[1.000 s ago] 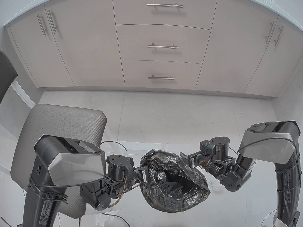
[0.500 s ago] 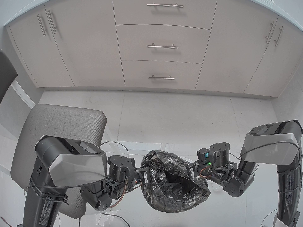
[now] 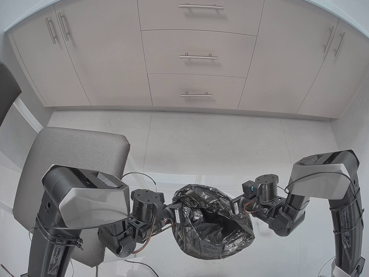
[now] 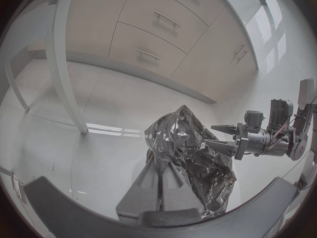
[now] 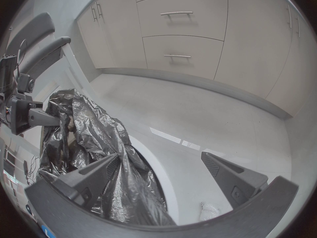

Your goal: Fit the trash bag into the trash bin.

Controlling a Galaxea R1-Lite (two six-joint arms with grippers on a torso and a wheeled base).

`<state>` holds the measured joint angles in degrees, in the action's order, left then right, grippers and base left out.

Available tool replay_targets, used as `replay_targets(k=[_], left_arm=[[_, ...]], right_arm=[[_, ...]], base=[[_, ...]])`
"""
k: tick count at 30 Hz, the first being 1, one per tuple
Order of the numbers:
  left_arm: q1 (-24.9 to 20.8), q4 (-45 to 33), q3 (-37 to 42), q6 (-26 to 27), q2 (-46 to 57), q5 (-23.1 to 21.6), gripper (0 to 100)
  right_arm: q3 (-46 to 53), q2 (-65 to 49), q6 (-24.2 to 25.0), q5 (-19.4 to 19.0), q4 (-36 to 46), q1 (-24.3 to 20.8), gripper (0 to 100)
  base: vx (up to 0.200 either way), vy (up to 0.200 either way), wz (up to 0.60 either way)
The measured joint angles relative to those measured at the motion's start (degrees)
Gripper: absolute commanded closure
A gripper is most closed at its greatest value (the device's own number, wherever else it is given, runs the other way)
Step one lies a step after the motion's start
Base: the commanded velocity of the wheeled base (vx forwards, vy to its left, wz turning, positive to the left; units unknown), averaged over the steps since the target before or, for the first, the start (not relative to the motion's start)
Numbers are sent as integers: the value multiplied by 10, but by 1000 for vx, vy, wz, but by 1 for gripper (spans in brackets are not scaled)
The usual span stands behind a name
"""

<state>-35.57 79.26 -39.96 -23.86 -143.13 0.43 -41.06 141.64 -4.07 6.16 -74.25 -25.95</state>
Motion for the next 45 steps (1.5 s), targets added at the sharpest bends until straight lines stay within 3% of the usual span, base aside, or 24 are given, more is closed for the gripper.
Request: replay_targets(k=[15, 24, 33, 45], left_arm=[[-2, 32, 6, 2, -1, 3, 100], [-7, 29, 9, 37, -3, 4, 100], [-9, -19, 3, 40, 1, 19, 100], [-18, -22, -5, 41, 7, 38, 100]], right_arm=[[-12, -2, -4, 1, 0, 30, 0], [-20, -1, -17, 1, 0, 51, 0], [-31, 8, -25, 2, -1, 65, 0], [-31, 12, -25, 2, -2, 64, 0]], base=[[0, 0, 0], [0, 0, 0], [0, 0, 0], [0, 0, 0]])
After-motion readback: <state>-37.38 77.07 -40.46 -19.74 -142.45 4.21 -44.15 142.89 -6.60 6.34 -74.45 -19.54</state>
